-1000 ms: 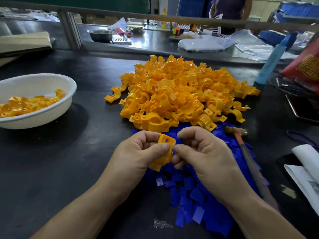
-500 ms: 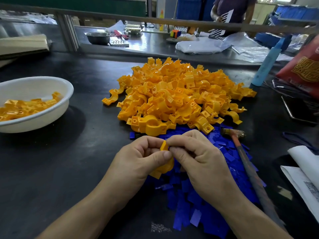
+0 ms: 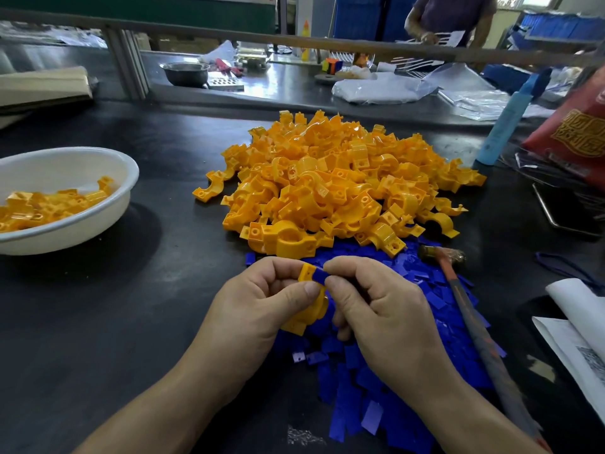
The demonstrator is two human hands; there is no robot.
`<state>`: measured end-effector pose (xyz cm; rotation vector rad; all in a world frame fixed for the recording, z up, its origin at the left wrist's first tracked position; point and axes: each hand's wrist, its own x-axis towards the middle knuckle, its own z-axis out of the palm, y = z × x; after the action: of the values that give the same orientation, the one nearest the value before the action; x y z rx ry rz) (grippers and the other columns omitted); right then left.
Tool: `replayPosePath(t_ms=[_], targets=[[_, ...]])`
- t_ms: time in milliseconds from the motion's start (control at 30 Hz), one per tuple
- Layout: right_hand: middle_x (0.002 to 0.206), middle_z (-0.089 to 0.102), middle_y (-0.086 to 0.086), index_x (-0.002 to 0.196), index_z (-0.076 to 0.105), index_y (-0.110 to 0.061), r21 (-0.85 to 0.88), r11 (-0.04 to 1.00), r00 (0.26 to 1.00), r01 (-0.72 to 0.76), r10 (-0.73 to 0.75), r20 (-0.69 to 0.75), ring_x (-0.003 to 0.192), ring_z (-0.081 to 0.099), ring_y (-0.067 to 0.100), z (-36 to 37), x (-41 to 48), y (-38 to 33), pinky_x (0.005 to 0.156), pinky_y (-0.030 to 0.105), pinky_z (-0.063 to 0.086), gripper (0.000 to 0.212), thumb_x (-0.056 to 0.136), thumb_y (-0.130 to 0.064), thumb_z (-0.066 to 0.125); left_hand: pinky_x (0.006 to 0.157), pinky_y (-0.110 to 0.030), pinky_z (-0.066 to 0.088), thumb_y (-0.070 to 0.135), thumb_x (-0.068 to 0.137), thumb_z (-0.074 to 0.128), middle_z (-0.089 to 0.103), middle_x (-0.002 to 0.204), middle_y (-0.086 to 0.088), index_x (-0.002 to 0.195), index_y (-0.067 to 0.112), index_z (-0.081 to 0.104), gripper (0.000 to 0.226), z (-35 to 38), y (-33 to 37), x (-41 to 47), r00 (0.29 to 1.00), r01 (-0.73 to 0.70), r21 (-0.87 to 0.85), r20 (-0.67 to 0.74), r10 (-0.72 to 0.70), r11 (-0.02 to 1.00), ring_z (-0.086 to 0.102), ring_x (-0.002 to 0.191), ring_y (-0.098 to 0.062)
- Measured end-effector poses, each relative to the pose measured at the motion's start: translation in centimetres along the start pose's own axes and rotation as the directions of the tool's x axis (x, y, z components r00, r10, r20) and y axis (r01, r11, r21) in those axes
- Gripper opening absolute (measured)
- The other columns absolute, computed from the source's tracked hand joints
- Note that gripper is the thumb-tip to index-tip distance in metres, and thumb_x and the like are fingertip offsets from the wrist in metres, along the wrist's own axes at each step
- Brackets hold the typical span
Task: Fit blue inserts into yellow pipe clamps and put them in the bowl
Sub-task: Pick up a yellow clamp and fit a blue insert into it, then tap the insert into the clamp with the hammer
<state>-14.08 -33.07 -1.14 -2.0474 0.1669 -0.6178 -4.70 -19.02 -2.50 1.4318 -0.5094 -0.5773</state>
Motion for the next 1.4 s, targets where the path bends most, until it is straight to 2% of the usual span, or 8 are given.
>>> replayPosePath(t_ms=[167, 300, 400, 533, 733, 867, 1133, 1400], targets=[[0.074, 0.061, -0.014, 0.099, 0.067, -0.031, 0.023, 1.0, 1.0, 0.009, -0.009, 0.002, 0.063, 0.064, 0.01, 0.08, -0.03, -0.03, 0.051, 0.013, 0.05, 0.014, 0.091, -0.022, 0.059, 0.067, -0.022, 0.058, 0.053, 0.066, 0.07, 0.076, 0.093, -0.001, 0.095, 0.037, 0.072, 0.033, -0.05, -0.09, 0.07, 1.0, -0.015, 0.027, 0.004, 0.015, 1.0, 0.073, 0.084, -0.016], [0.083, 0.062, -0.015, 0.098, 0.064, -0.037, -0.006, 1.0, 1.0, -0.005, 0.005, 0.012, 0.075, 0.064, 0.008, 0.26, -0.06, 0.11, 0.058, 0.016, 0.051, 0.015, 0.089, -0.026, 0.062, 0.066, -0.026, 0.059, 0.051, 0.068, 0.069, 0.076, 0.093, -0.002, 0.095, 0.036, 0.073, 0.031, -0.25, -0.1, 0.06, 1.0, -0.01, 0.03, 0.01, 0.009, 1.0, 0.073, 0.084, -0.019], [0.085, 0.06, -0.01, 0.106, 0.057, -0.039, -0.021, 0.999, 0.999, -0.037, 0.038, 0.01, 0.075, 0.062, 0.011, 0.29, -0.07, 0.32, 0.061, 0.023, 0.054, 0.02, 0.087, -0.034, 0.061, 0.064, -0.028, 0.059, 0.046, 0.073, 0.069, 0.076, 0.093, -0.006, 0.095, 0.032, 0.073, 0.027, -0.26, -0.04, -0.01, 1.0, -0.006, 0.009, 0.015, 0.005, 1.0, 0.073, 0.082, -0.022], [0.096, 0.064, -0.013, 0.114, 0.06, -0.038, 0.079, 0.989, 0.987, -0.121, 0.112, 0.119, 0.086, 0.065, 0.008, 0.3, -0.07, 0.34, 0.07, 0.025, 0.057, 0.027, 0.088, -0.041, 0.054, 0.064, -0.031, 0.059, 0.046, 0.076, 0.071, 0.075, 0.092, -0.008, 0.093, 0.029, 0.073, 0.024, -0.29, 0.05, -0.05, 1.0, 0.009, -0.012, 0.028, -0.009, 1.0, 0.073, 0.081, -0.024], [0.095, 0.068, -0.01, 0.106, 0.065, -0.038, 0.22, 0.965, 0.985, -0.143, 0.117, 0.129, 0.082, 0.068, 0.01, 0.24, -0.09, 0.21, 0.065, 0.022, 0.057, 0.019, 0.088, -0.034, 0.059, 0.069, -0.037, 0.06, 0.043, 0.083, 0.066, 0.075, 0.093, -0.011, 0.094, 0.028, 0.073, 0.02, -0.22, -0.05, -0.13, 0.998, 0.021, -0.015, 0.059, -0.02, 1.0, 0.074, 0.086, -0.029], [0.091, 0.07, -0.005, 0.104, 0.068, -0.032, 0.299, 0.937, 0.979, -0.184, 0.147, 0.14, 0.078, 0.069, 0.013, 0.2, -0.08, 0.32, 0.063, 0.022, 0.056, 0.023, 0.082, -0.034, 0.062, 0.071, -0.042, 0.06, 0.048, 0.07, 0.066, 0.076, 0.092, -0.011, 0.09, 0.028, 0.074, 0.029, -0.03, -0.08, -0.13, 0.999, 0.017, -0.005, 0.043, -0.017, 1.0, 0.074, 0.085, -0.029], [0.088, 0.069, -0.005, 0.102, 0.069, -0.032, 0.311, 0.931, 0.978, -0.192, 0.153, 0.145, 0.074, 0.067, 0.013, 0.12, -0.11, 0.26, 0.06, 0.021, 0.054, 0.016, 0.09, -0.024, 0.061, 0.065, -0.034, 0.058, 0.04, 0.078, 0.066, 0.074, 0.09, -0.014, 0.089, 0.024, 0.073, 0.021, -0.08, -0.06, -0.09, 0.997, 0.045, -0.041, 0.065, -0.042, 0.998, 0.072, 0.084, -0.03], [0.085, 0.068, -0.007, 0.1, 0.068, -0.035, 0.266, 0.957, 0.988, -0.115, 0.082, 0.131, 0.073, 0.066, 0.009, 0.3, -0.26, 0.09, 0.059, 0.02, 0.053, 0.017, 0.091, -0.023, 0.06, 0.066, -0.036, 0.058, 0.036, 0.081, 0.068, 0.075, 0.087, -0.014, 0.089, 0.024, 0.072, 0.015, -0.23, -0.2, -0.02, 0.999, 0.032, -0.014, 0.041, -0.031, 0.999, 0.073, 0.081, -0.031]])
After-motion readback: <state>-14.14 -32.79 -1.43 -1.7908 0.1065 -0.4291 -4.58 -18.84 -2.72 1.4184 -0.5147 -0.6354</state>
